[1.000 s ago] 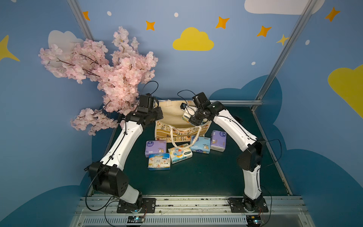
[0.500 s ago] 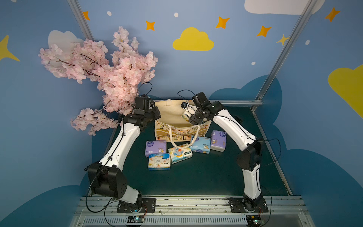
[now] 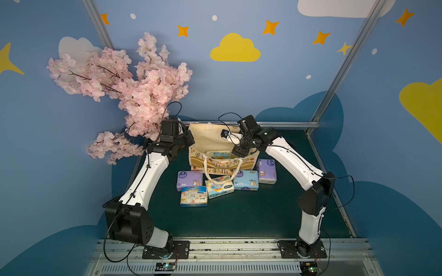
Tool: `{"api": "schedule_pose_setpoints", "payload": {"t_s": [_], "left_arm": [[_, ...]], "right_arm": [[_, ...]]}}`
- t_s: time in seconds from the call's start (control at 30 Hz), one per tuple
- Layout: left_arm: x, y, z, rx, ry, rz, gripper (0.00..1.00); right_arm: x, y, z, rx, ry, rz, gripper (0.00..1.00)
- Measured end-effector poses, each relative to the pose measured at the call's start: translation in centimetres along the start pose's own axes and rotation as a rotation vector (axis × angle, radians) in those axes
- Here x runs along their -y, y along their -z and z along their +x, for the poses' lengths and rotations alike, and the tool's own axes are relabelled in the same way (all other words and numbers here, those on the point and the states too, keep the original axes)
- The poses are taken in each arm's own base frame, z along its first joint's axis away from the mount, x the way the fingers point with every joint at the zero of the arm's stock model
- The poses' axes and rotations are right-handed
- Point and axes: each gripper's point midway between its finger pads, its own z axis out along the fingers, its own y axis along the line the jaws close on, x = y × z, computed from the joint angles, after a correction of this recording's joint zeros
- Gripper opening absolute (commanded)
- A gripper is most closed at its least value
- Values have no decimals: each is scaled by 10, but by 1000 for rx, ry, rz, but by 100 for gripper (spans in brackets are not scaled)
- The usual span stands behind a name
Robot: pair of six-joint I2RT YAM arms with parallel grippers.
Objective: Put tissues into the canvas bag
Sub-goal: Place the pack of facial tissues in the canvas bag.
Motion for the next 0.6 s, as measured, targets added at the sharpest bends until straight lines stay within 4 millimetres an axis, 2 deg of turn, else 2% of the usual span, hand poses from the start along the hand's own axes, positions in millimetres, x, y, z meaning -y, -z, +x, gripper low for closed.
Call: {"api": "schedule_pose_setpoints", "payload": {"t_s": [0.1,0.37,0.47,0.53,0.6], "left_arm": [[0,-1,0,0,6,1,4],[-14,1,-7,31,21,-60,8],[-17,1,-8,33,24,-70,16],[-17,2,-8,28,24,-68,28],[-16,3,-8,27,24,-66,46]], "right_arm": [[12,-2,-1,-19,-9,47,83],[63,3,-14,-30,-85,225,84],[73,7,-14,-31,-99,254,85],[75,8,-13,-31,-110,257,86],[74,9,-14,-17,-130,245,87]]}}
